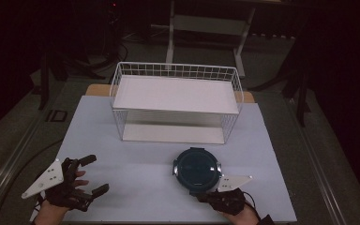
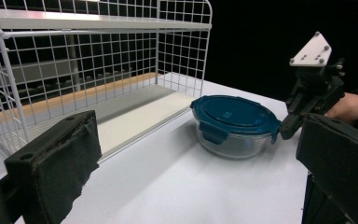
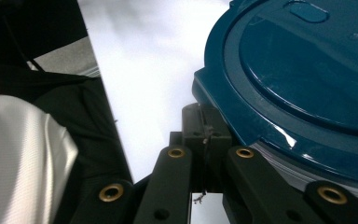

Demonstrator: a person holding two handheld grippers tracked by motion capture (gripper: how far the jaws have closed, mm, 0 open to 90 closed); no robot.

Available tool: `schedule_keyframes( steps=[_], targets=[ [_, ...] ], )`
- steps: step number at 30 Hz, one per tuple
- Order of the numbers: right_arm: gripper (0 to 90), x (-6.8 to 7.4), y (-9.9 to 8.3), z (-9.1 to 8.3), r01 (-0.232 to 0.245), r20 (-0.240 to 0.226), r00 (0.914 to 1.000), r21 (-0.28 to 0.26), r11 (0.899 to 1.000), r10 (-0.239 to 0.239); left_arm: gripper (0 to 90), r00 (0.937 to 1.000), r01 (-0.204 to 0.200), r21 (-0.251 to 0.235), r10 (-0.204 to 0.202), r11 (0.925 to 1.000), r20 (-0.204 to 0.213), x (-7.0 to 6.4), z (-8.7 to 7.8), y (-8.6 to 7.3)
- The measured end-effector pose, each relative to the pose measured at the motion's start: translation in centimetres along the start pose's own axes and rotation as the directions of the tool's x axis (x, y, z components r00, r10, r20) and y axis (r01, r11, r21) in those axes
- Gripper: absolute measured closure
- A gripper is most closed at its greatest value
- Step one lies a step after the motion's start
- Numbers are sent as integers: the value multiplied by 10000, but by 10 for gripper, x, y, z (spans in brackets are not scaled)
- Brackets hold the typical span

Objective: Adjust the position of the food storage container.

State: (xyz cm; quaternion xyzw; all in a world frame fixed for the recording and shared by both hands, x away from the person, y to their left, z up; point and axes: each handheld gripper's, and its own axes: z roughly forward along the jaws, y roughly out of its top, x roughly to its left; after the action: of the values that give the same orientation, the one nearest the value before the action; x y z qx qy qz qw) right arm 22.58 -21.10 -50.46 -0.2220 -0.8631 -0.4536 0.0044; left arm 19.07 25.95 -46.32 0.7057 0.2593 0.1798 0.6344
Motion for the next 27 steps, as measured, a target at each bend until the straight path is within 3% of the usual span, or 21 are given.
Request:
schedule_keyframes(
  steps=[7,9,14,15,19,23,27],
  targets=[
    [900,-12,7,4,22,126,9999,16,10000,-22,0,10000,19,-27,-19,10000,7,0,0,0],
    [900,-13,8,6,172,356,9992,69,9998,-175,0,10000,13,-25,-13,10000,-4,0,0,0],
    [900,-15,11,9,108,395,9992,0,9999,-108,0,10000,16,-23,-16,10000,11,0,0,0],
    [900,-14,12,7,107,248,9996,-154,9998,-103,0,10000,5,-21,-5,10000,3,0,0,0],
    [900,-16,18,-11,373,807,9962,-574,9977,-326,0,10000,48,-48,-49,10000,-22,1,-1,0],
    [900,-39,15,-36,56,2012,9795,-851,9964,116,0,10000,-5,-9,5,10000,3,0,0,0],
    [900,-67,3,-48,-577,2788,9568,-949,9938,822,0,10000,8,36,-8,10000,-2,0,1,0]
  ],
)
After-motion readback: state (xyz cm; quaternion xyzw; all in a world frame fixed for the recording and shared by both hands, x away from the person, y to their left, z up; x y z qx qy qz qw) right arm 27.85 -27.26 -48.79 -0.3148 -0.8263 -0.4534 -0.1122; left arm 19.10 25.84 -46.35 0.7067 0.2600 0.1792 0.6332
